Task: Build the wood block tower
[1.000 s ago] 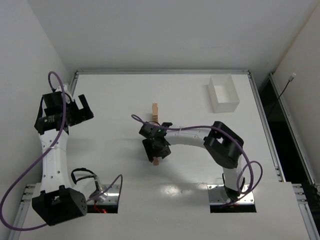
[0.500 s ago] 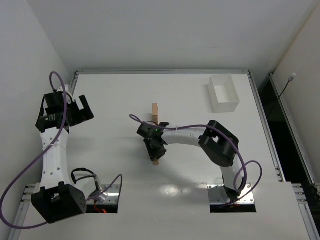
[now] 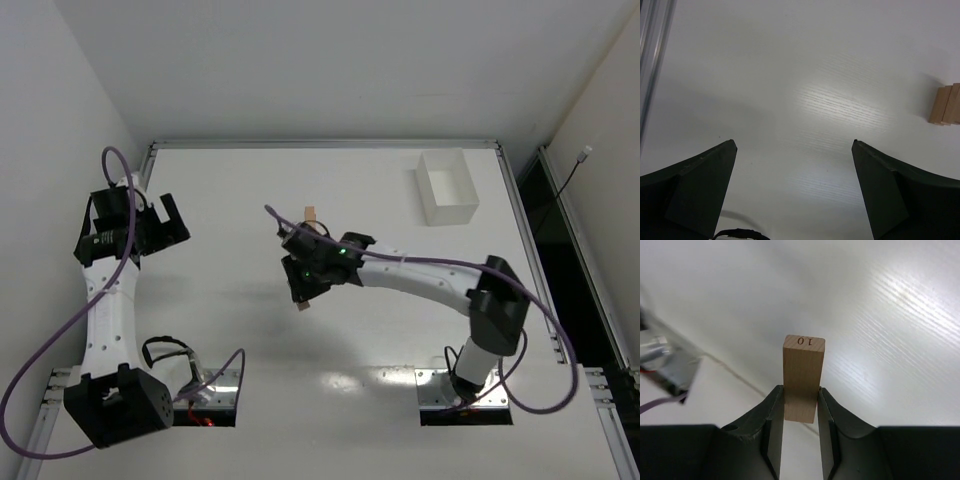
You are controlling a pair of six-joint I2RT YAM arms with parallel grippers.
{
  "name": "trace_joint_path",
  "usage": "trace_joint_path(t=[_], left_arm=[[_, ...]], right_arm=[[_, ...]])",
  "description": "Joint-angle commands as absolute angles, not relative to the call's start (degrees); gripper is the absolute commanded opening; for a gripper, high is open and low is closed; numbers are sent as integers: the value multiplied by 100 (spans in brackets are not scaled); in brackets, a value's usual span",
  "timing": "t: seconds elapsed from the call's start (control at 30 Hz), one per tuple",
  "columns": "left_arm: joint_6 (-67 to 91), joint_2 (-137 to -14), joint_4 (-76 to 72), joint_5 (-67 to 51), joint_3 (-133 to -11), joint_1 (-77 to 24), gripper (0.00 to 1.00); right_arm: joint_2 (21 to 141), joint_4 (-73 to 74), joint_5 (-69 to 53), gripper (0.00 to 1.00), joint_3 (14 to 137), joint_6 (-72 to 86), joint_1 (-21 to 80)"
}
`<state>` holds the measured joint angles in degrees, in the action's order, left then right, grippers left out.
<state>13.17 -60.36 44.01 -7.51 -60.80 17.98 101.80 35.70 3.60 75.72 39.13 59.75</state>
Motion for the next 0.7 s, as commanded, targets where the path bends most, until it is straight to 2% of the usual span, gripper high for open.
trace_joint_path(t=[0.0, 0.17, 0.27, 0.4, 0.67], left_arm=[[1397, -5801, 4219, -870, -6012, 1758, 100], [1450, -5748, 4166, -870, -6064, 1758, 100], [1503, -5809, 4166, -870, -6205, 1758, 100], [1626, -5994, 4166, -792, -6442, 1758, 100], [1626, -6179, 4219, -589, -6706, 1705, 100]], right_arm=[[9344, 3479, 18, 0, 7830, 3648, 5775], [9070, 3778, -359, 0, 8376, 3218, 5573], [9377, 4235, -439, 0, 9111, 3217, 5099], [10149, 4780, -220, 0, 9886, 3339, 4361], [11618, 5019, -272, 0, 11653, 3463, 3823]])
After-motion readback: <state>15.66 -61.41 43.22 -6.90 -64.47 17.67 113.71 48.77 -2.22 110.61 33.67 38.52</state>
